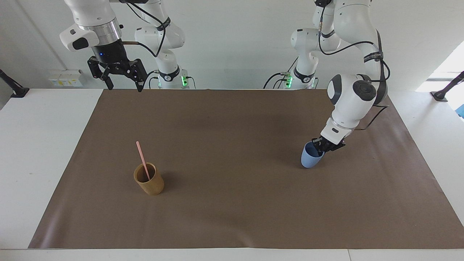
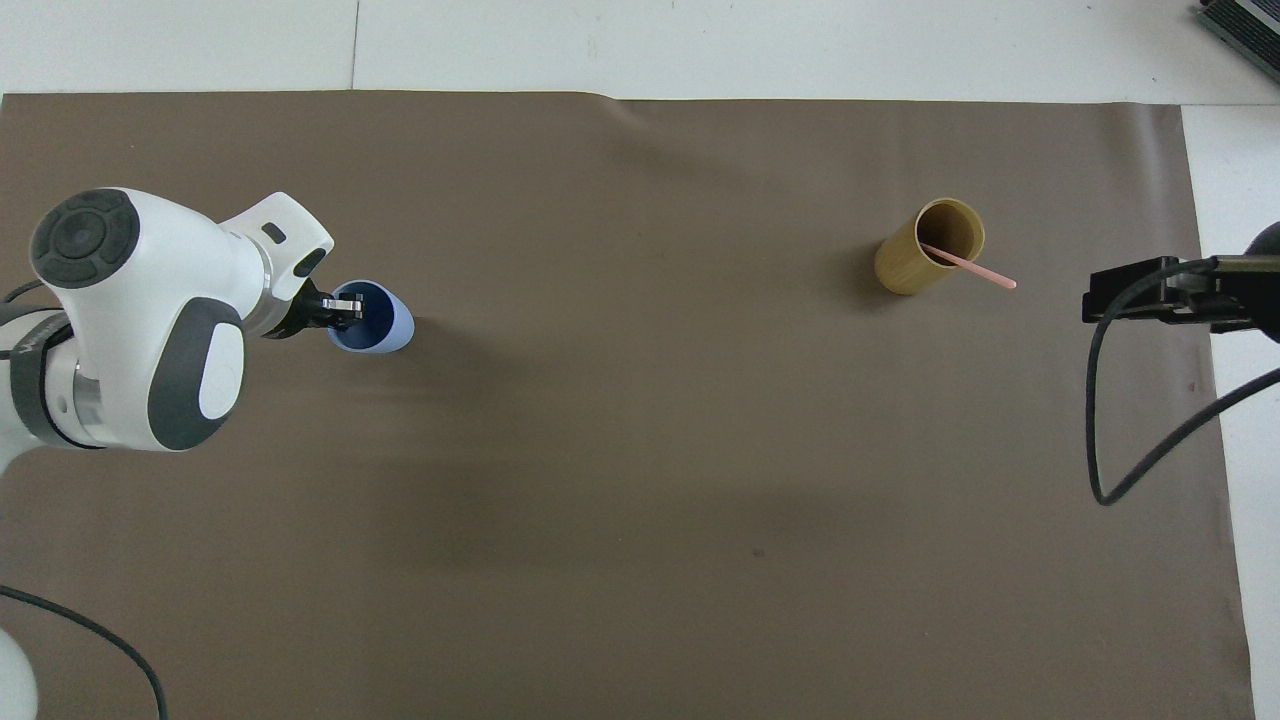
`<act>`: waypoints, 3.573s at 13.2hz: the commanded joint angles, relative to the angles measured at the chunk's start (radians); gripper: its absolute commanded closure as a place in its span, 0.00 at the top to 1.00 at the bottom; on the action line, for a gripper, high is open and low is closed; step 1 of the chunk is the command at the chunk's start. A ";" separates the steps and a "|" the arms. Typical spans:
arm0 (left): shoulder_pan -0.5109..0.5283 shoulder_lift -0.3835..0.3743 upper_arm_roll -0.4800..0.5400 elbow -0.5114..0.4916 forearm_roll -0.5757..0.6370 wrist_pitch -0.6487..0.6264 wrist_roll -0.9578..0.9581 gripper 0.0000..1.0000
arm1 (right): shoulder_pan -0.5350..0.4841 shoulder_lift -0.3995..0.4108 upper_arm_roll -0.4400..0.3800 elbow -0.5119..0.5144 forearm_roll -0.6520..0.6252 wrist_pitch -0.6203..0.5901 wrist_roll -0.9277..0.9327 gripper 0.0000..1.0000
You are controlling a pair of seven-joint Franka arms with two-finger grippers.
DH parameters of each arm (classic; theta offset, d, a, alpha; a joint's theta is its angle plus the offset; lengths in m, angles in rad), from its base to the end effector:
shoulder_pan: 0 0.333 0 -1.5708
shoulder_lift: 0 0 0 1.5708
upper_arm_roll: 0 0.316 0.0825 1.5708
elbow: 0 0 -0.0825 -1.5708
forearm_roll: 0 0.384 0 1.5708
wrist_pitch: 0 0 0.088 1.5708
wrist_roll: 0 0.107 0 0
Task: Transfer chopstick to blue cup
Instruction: 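Close the left gripper on the rim of the blue cup, then slide the blue cup toward the table center while the right gripper reaches the stick, then release the cup with the left gripper while the right gripper grasps the stick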
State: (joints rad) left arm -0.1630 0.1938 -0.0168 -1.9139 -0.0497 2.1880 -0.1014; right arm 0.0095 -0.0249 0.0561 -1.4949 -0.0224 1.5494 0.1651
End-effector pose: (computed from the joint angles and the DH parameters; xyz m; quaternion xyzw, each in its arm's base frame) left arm 0.6002 -0.1105 0.4021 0.9986 -0.0254 0.0366 0.0278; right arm 0.5435 0.0337 0.6720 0.9979 -0.0504 0.0408 0.0072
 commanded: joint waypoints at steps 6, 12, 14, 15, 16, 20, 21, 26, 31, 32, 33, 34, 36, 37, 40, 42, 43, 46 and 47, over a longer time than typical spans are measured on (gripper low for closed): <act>-0.192 -0.014 -0.008 0.237 0.068 -0.306 -0.247 0.00 | -0.019 -0.006 0.007 -0.013 0.006 -0.025 -0.033 1.00; -0.390 0.068 -0.009 0.271 0.044 -0.211 -0.503 0.00 | -0.023 0.003 0.005 -0.016 0.007 0.012 -0.035 1.00; -0.450 0.108 -0.009 0.271 0.039 -0.150 -0.549 0.00 | -0.023 0.010 0.007 -0.022 0.007 0.037 -0.035 1.00; -0.454 0.119 -0.009 0.271 0.034 -0.117 -0.561 0.00 | -0.023 0.016 0.005 -0.027 0.007 0.050 -0.035 1.00; -0.455 0.140 -0.009 0.271 0.019 -0.079 -0.564 0.00 | -0.023 0.023 0.007 -0.027 0.007 0.055 -0.036 1.00; -0.493 0.182 -0.015 0.282 0.005 -0.025 -0.564 0.00 | -0.022 0.062 0.007 -0.025 0.007 0.089 -0.049 1.00; -0.495 0.182 -0.015 0.282 0.008 -0.025 -0.564 0.00 | -0.022 0.072 0.007 -0.027 0.007 0.107 -0.049 1.00; -0.523 0.233 -0.015 0.282 0.016 -0.005 -0.633 0.00 | -0.023 0.140 0.005 -0.089 0.007 0.265 -0.117 1.00; -0.523 0.231 -0.015 0.266 0.008 -0.007 -0.636 0.00 | -0.029 0.200 0.005 -0.159 0.007 0.339 -0.187 1.00; -0.524 0.231 -0.015 0.265 0.008 -0.013 -0.638 0.00 | -0.037 0.197 0.005 -0.192 0.007 0.380 -0.206 0.94; -0.526 0.233 -0.015 0.262 0.008 -0.008 -0.638 0.00 | -0.040 0.195 0.005 -0.221 0.007 0.408 -0.241 0.89; -0.526 0.236 -0.015 0.262 0.008 -0.002 -0.638 0.00 | -0.049 0.195 0.005 -0.234 0.007 0.425 -0.281 0.78; -0.526 0.236 -0.015 0.259 0.007 -0.002 -0.640 0.51 | -0.051 0.192 0.005 -0.238 0.007 0.436 -0.317 0.63; -0.526 0.236 -0.015 0.257 0.008 -0.002 -0.640 0.76 | -0.051 0.192 0.005 -0.239 0.006 0.436 -0.322 0.59; -0.526 0.233 -0.012 0.262 0.019 -0.010 -0.640 1.00 | -0.043 0.192 0.007 -0.239 0.007 0.433 -0.323 0.37; -0.510 0.193 -0.008 0.268 0.019 -0.039 -0.635 1.00 | -0.040 0.191 0.007 -0.239 0.007 0.429 -0.323 0.15; -0.501 0.164 0.001 0.268 0.019 -0.065 -0.627 1.00 | -0.040 0.192 0.008 -0.234 0.007 0.429 -0.323 0.02; -0.437 0.095 0.004 0.266 0.037 -0.129 -0.580 1.00 | -0.040 0.189 0.010 -0.219 0.009 0.428 -0.319 0.00; -0.399 0.075 0.003 0.262 0.037 -0.155 -0.533 1.00 | -0.040 0.184 0.013 -0.203 0.009 0.419 -0.314 0.00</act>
State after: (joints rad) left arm -0.6224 0.3193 -0.0071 -1.6375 -0.0220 2.0894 -0.6984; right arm -0.0207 0.1810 0.0589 -1.7021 -0.0221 1.9666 -0.1285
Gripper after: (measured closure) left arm 0.000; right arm 0.921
